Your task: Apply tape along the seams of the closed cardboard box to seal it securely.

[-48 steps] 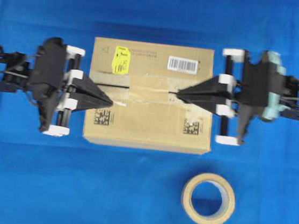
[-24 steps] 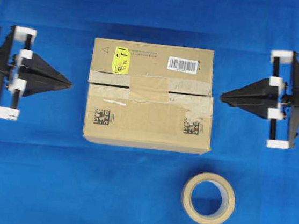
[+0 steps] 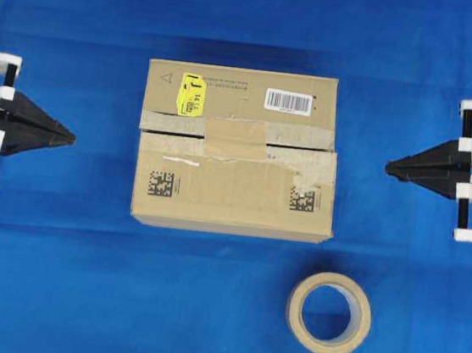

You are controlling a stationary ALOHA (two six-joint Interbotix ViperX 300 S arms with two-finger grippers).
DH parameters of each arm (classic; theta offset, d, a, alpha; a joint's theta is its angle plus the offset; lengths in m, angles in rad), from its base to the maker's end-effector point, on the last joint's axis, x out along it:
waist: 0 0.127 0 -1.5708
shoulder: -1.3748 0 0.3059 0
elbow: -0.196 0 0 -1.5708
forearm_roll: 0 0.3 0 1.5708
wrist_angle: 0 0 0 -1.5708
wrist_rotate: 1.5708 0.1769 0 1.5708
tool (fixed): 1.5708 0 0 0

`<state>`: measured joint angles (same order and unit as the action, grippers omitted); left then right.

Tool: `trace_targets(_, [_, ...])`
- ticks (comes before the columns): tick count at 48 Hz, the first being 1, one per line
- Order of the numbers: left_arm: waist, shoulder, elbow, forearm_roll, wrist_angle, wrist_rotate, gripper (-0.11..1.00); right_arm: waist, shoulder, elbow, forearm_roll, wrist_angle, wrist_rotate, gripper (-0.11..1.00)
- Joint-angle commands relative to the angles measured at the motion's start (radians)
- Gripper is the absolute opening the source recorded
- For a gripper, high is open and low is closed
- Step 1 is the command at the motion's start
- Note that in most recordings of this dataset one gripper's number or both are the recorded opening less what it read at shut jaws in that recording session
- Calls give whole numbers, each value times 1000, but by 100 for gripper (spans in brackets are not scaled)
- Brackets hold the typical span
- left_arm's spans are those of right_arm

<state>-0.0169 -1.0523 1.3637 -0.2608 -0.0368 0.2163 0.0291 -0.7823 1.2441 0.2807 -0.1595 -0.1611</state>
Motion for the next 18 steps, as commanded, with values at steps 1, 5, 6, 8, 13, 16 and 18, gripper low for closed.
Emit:
trace_targets(1, [2,-8,-5,3,2,0,0,-3,3,-5,5,-9,2,-1])
trace_targets(5, [2,-12,-6,2,3,0,0,-5,2,-6,5,-12,2,-1])
trace_targets(6, [2,-12,-5,3,3,2,0,-5,2,-6,5,-12,2,-1])
trace_targets(8, [2,-14,-5,3,3,2,0,-5,0,-6,5,-12,2,-1])
trace_targets(13, [0,-14,-5,3,3,2,0,-3,0,-6,5,-12,2,-1])
trace_targets(16, [2,-12,-5,3,3,2,0,-3,0,-6,5,-12,2,-1])
trace_targets(18, [2,-14,-5,2,3,3,0,-5,0,-6,5,-12,2,-1])
